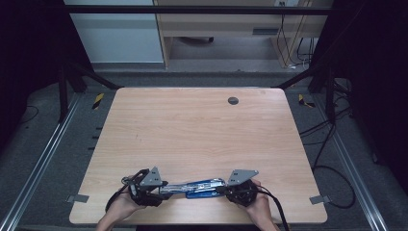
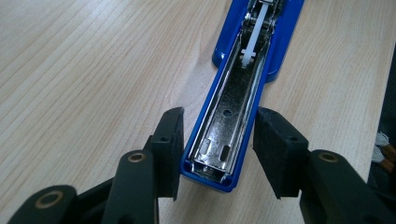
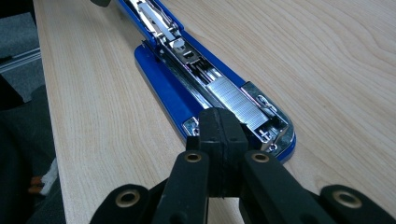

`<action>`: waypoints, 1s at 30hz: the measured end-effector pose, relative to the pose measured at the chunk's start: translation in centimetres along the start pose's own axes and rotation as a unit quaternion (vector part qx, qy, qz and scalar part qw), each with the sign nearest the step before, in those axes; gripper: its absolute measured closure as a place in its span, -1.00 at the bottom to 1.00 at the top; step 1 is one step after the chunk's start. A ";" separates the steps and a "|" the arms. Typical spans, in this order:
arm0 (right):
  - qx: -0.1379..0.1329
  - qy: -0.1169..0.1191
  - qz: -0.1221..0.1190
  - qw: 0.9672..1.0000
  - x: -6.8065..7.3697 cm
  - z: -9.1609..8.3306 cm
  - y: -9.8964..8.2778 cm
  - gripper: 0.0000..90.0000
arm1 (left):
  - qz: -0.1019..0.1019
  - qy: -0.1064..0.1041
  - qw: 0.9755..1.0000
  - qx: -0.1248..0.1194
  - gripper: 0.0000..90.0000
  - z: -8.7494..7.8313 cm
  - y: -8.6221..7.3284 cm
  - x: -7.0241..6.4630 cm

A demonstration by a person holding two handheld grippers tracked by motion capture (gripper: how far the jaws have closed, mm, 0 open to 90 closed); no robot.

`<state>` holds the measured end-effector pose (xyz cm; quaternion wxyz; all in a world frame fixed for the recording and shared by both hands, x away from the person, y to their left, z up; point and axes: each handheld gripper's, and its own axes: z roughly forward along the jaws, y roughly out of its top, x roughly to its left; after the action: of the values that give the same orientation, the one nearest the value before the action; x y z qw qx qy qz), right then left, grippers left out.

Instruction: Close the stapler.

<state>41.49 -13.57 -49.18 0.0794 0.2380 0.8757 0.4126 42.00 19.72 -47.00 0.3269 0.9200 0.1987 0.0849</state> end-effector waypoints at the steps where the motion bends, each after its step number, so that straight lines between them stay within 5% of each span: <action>1: 0.001 0.000 0.000 1.000 0.0 0.0 0.0 1.00 | 0.002 -0.001 1.000 0.001 0.20 0.0 0.0 0.0; 30: -0.001 0.003 -0.002 1.000 0.0 0.0 0.0 1.00 | 0.036 -0.031 0.998 0.029 0.29 -0.8 1.3 0.7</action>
<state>41.51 -13.58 -49.20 0.0781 0.2352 0.8761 0.4135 42.77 19.52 -45.51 0.3032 0.9377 0.1575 0.0623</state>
